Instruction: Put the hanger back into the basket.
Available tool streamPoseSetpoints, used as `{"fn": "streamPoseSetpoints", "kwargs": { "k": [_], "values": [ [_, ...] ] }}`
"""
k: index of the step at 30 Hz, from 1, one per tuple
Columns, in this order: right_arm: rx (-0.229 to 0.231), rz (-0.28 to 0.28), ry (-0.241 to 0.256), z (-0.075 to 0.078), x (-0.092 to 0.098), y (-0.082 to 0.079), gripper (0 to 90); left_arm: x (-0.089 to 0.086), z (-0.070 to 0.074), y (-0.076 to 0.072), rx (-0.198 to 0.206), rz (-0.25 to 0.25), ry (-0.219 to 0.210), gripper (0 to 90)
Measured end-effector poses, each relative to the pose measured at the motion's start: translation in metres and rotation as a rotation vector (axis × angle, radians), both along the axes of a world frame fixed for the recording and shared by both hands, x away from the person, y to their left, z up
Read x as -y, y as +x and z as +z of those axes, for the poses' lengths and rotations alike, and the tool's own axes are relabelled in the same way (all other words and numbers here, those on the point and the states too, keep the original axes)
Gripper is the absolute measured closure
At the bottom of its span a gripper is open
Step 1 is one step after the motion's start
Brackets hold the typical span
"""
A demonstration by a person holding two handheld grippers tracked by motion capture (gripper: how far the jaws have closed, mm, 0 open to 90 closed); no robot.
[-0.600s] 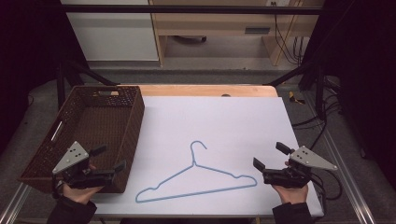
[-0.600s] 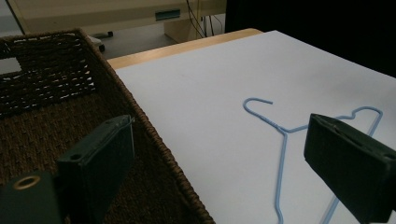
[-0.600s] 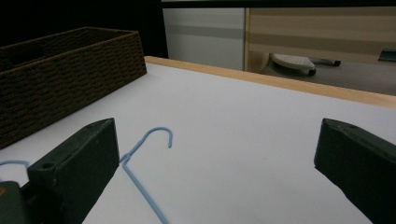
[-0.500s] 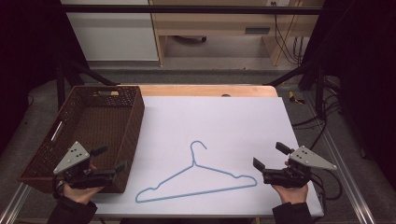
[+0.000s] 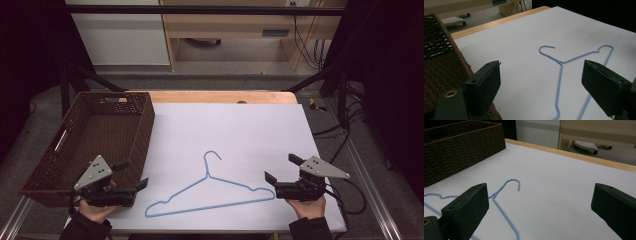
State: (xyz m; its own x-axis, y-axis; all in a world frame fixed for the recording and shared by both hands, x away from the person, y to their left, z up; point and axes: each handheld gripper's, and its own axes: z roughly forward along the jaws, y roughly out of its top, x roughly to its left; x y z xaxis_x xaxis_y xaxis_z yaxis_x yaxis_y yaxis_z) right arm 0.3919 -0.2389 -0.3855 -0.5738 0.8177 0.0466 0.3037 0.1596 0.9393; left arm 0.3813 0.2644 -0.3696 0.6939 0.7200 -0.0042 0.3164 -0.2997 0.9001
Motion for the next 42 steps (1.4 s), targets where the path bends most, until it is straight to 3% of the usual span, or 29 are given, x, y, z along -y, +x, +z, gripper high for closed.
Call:
{"fn": "streamPoseSetpoints", "kwargs": {
  "k": [12,22,27,33,42],
  "values": [
    [-0.014,0.037,-0.033,-0.001,-0.012,0.002,2.6,0.037,-0.013,0.005,-0.076,-0.113,0.102,25.5],
    [-0.029,0.054,-0.05,-0.001,-0.021,0.004,2.7,0.078,-0.029,0.029,-0.185,-0.186,0.218,30.6],
    [-0.031,0.052,-0.055,-0.002,-0.022,0.004,2.8,0.096,-0.04,0.041,-0.219,-0.215,0.264,35.7],
    [-0.034,0.052,-0.055,-0.002,-0.022,0.004,3.0,0.113,-0.055,0.057,-0.271,-0.236,0.334,42.5],
    [-0.043,0.052,-0.06,-0.004,-0.024,0.005,3.2,0.124,-0.072,0.063,-0.295,-0.246,0.386,56.8]
  ]
}}
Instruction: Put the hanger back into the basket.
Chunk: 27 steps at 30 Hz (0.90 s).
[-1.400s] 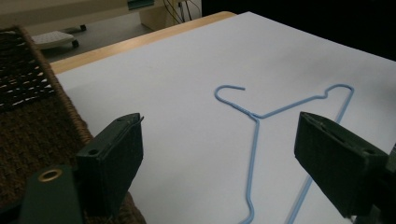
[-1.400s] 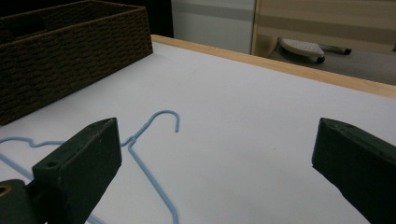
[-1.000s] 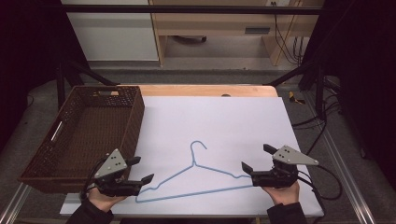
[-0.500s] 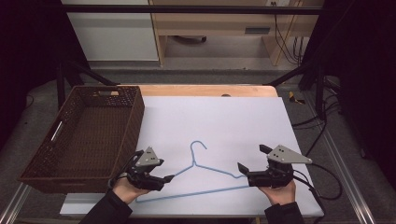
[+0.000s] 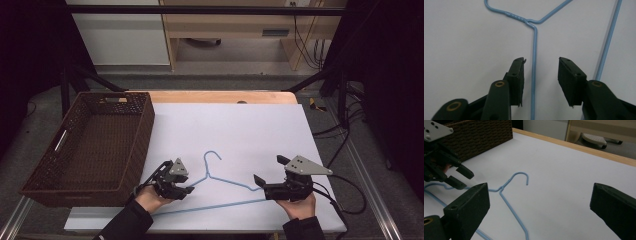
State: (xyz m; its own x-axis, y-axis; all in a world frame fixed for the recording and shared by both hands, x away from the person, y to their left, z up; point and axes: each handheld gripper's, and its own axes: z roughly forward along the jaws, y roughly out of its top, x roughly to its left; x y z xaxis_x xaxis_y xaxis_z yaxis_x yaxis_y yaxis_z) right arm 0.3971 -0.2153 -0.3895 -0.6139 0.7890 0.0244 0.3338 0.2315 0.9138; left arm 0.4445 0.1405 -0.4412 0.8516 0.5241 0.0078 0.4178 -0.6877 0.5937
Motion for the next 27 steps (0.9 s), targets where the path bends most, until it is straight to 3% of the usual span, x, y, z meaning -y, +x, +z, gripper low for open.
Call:
{"fn": "streamPoseSetpoints", "kwargs": {
  "k": [6,9,15,27],
  "values": [
    [-0.007,0.002,-0.009,-0.002,-0.002,0.001,3.3,0.004,-0.014,0.006,-0.028,-0.007,0.049,61.2],
    [-0.011,0.004,-0.009,-0.002,-0.003,0.001,3.4,0.006,-0.018,0.007,-0.033,-0.001,0.052,65.4],
    [-0.017,0.011,-0.017,-0.004,-0.004,0.003,3.6,0.005,-0.019,0.008,-0.035,0.024,0.04,72.6],
    [-0.023,0.017,-0.006,-0.004,-0.005,0.004,3.8,0.009,-0.019,0.005,-0.033,0.045,0.068,82.4]
  ]
}}
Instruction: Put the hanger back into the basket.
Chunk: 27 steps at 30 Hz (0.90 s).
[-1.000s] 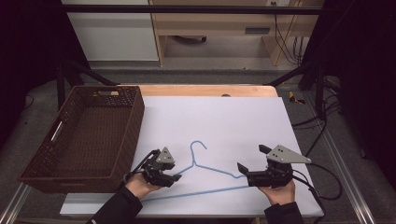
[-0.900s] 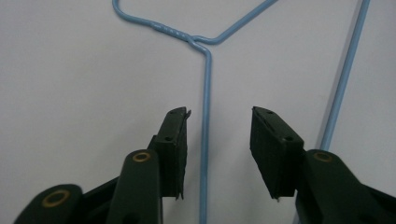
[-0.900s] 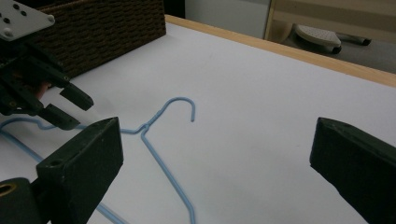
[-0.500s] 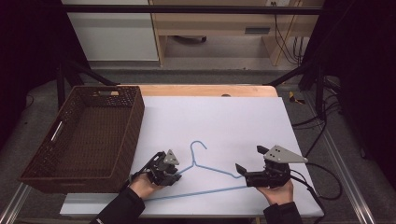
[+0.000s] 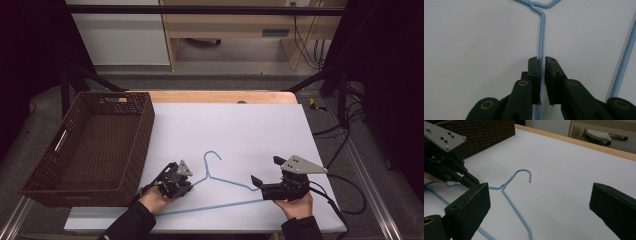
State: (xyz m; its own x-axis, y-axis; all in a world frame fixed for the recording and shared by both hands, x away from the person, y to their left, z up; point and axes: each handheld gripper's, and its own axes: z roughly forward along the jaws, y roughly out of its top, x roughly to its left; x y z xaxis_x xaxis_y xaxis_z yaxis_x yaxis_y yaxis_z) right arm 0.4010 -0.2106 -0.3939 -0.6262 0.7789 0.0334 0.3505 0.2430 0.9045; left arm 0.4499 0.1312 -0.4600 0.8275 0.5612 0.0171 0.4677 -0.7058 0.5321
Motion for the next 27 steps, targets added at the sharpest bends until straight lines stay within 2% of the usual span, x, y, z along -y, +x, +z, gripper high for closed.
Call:
{"fn": "streamPoseSetpoints", "kwargs": {
  "k": [8,9,11,14,15,20,27],
  "values": [
    [-0.015,0.011,0.01,-0.001,-0.003,0.001,4.8,0.005,0.001,-0.004,0.039,-0.008,0.042,86.1],
    [-0.016,0.017,0.009,-0.002,-0.003,0.001,5.3,0.005,0.001,-0.005,0.038,-0.001,0.033,86.2],
    [-0.021,0.029,0.012,-0.003,-0.005,0.002,6.5,0.005,0.002,-0.005,0.048,-0.016,0.056,86.3],
    [-0.038,0.05,0.008,-0.005,-0.01,0.005,8.5,0.007,0.002,-0.008,0.064,-0.011,0.048,86.3],
    [-0.041,0.055,-0.003,-0.006,-0.013,0.006,8.9,0.006,0.004,-0.009,0.077,-0.016,0.058,86.4],
    [-0.058,0.089,-0.054,-0.012,-0.03,0.01,11.2,0.004,0.014,-0.014,0.114,-0.009,0.023,86.4],
    [-0.098,0.141,-0.113,-0.023,-0.051,0.017,17.8,0.003,0.024,-0.021,0.151,-0.006,0.011,86.5]
  ]
}}
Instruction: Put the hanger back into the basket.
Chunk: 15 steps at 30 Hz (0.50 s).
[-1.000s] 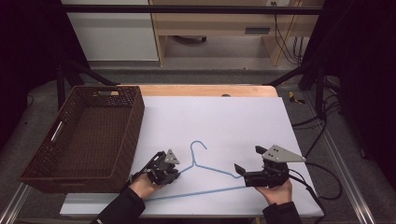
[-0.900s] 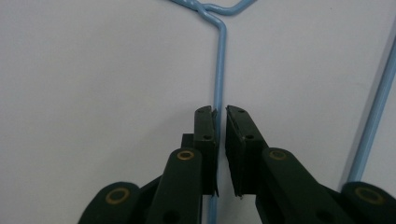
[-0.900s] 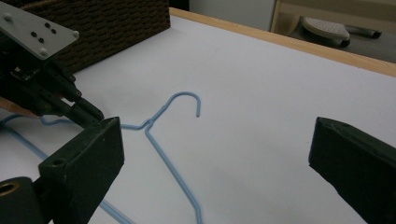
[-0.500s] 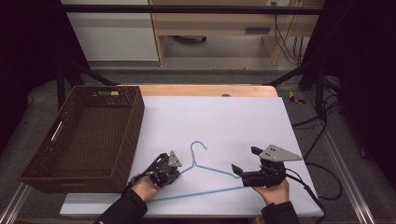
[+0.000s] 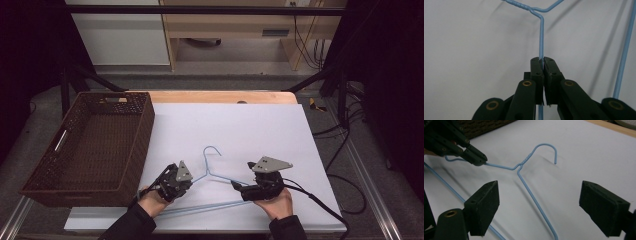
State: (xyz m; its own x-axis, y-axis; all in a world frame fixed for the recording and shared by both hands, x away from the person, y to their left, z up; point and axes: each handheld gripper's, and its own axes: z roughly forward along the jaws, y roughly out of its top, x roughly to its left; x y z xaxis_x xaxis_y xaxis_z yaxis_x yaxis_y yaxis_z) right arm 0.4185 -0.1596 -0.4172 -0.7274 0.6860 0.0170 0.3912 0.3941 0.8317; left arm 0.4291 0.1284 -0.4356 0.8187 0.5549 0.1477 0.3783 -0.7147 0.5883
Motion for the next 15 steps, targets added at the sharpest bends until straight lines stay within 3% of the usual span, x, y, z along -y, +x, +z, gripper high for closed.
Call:
{"fn": "streamPoseSetpoints", "kwargs": {
  "k": [8,15],
  "values": [
    [-0.051,0.042,-0.03,-0.01,-0.02,0.013,24.8,0.001,0.007,-0.006,0.017,-0.009,-0.002,86.5],
    [-0.062,0.078,-0.081,-0.019,-0.036,0.022,32.7,0.002,0.011,-0.009,0.032,-0.011,-0.007,86.5]
  ]
}}
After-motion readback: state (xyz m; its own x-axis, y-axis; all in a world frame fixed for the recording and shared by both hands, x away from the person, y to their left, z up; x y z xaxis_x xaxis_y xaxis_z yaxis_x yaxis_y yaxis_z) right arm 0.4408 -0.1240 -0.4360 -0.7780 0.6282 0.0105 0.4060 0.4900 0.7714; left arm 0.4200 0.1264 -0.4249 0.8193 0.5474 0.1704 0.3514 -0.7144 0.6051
